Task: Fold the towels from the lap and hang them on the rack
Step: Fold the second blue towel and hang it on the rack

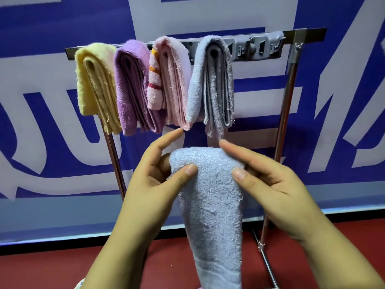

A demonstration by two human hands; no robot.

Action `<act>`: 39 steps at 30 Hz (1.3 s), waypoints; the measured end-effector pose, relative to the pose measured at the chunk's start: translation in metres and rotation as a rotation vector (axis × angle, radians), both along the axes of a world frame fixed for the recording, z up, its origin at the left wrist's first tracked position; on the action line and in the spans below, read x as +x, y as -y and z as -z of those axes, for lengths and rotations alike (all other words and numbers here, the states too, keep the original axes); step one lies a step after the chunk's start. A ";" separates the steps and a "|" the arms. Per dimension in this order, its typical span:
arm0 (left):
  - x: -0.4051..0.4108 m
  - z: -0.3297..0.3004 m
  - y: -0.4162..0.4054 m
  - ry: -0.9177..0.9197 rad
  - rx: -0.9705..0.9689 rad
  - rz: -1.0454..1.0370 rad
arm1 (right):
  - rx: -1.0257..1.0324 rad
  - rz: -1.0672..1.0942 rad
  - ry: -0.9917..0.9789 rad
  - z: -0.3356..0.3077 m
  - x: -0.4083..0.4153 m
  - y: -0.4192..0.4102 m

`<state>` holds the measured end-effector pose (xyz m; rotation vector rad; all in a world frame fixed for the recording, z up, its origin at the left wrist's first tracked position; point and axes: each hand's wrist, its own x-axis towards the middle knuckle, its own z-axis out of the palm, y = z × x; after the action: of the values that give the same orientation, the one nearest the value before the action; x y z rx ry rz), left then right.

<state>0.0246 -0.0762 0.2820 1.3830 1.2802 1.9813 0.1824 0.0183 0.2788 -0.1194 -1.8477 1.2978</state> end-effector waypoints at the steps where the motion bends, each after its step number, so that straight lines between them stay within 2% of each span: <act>1: 0.000 -0.001 -0.002 0.026 0.004 0.022 | -0.059 -0.034 -0.042 -0.001 0.000 0.000; 5: 0.000 -0.004 -0.004 0.094 0.002 0.111 | -0.168 -0.047 -0.141 -0.003 0.001 -0.001; 8: -0.001 -0.007 -0.004 0.121 -0.002 0.133 | -0.055 0.100 -0.151 -0.005 0.003 0.000; 11: -0.001 -0.009 -0.004 0.124 0.009 0.089 | 0.066 0.176 -0.124 -0.007 0.001 0.005; 20: 0.009 -0.012 -0.007 0.154 0.125 -0.061 | -0.005 0.133 -0.221 -0.015 0.002 0.008; 27: 0.009 -0.022 -0.013 0.192 0.009 0.156 | -0.045 0.117 -0.212 -0.027 0.008 0.005; 30: 0.011 -0.031 -0.020 0.133 -0.003 0.189 | 0.089 0.370 -0.091 -0.034 0.014 -0.006; 32: 0.013 -0.036 -0.026 0.100 0.013 0.197 | 0.278 0.597 0.053 -0.042 0.020 -0.014; 33: 0.014 -0.039 -0.029 0.089 0.020 0.205 | 0.387 0.639 0.115 -0.048 0.024 -0.018; 35: 0.017 -0.044 -0.035 0.082 0.026 0.221 | 0.515 0.548 0.223 -0.061 0.031 -0.023; 37: 0.017 -0.051 -0.041 0.073 0.021 0.234 | 0.491 0.348 0.324 -0.077 0.035 -0.028; 39: 0.017 -0.058 -0.047 0.046 0.011 0.236 | 0.558 0.289 0.415 -0.091 0.038 -0.034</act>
<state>0.0412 -0.0291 0.3399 1.4143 1.0354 1.8514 0.2203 0.0520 0.3701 -0.3604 -2.3731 0.5521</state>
